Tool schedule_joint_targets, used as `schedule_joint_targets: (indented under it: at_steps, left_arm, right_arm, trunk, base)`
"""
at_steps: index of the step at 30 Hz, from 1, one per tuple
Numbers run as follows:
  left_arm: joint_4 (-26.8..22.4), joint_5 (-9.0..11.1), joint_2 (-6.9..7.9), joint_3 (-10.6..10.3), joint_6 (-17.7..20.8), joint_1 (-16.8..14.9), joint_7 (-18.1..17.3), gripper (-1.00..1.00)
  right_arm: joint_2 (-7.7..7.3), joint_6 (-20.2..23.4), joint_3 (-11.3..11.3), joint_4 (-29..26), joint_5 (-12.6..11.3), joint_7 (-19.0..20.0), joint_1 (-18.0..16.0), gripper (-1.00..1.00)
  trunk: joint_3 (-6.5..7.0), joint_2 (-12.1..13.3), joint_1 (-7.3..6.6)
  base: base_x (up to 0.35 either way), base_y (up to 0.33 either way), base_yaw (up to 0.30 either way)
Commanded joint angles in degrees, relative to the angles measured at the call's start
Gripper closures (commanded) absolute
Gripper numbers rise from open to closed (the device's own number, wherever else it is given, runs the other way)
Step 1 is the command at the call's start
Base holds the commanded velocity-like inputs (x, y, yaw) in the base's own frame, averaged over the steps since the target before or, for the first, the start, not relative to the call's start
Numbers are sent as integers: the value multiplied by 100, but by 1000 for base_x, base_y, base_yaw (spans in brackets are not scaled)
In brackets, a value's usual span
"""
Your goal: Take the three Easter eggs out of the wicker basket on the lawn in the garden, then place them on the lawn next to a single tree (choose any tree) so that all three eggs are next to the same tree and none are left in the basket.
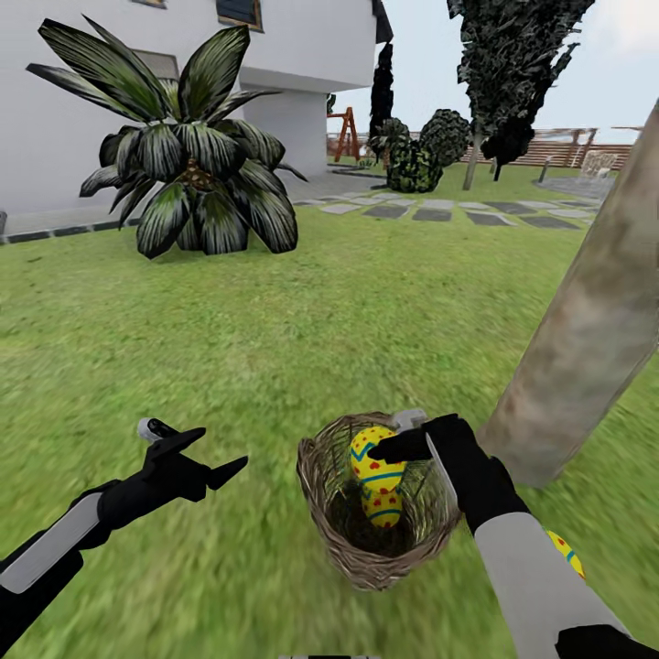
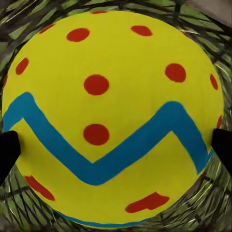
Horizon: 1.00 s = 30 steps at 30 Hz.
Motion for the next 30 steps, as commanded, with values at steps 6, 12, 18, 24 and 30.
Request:
schedule_joint_targets:
  at_steps: [6, 12, 18, 24, 30]
  left_arm:
    - [18, 20, 6, -12, 21, -7, -16, -100]
    - [18, 15, 6, -11, 18, -7, -16, -100]
    - [26, 7, -50, -6, 12, -7, -7, -100]
    - [18, -7, -55, 1, 7, -7, -2, -100]
    - [212, 14, -69, 2, -15, -7, -10, -100]
  right_arm:
    - [-449, 377, -7, -275, 65, 1843, -2, 100]
    - [-695, 335, -133, -352, 57, 3606, 3, 100]
    - [-686, 178, -1284, -358, 54, 4580, 59, 100]
    - [-692, 170, -1436, -359, 54, 4657, 60, 100]
    - [-702, 170, -1510, -367, 45, 4665, 60, 100]
  trunk:
    - [128, 6, -16]
    - [261, 14, -32]
    - [394, 22, -47]
    - [527, 30, -63]
    - [574, 32, -65]
  base:
    - [0, 0, 0]
    - [0, 0, 0]
    - [-241, 0, 0]
    - [-338, 0, 0]
    - [-90, 0, -190]
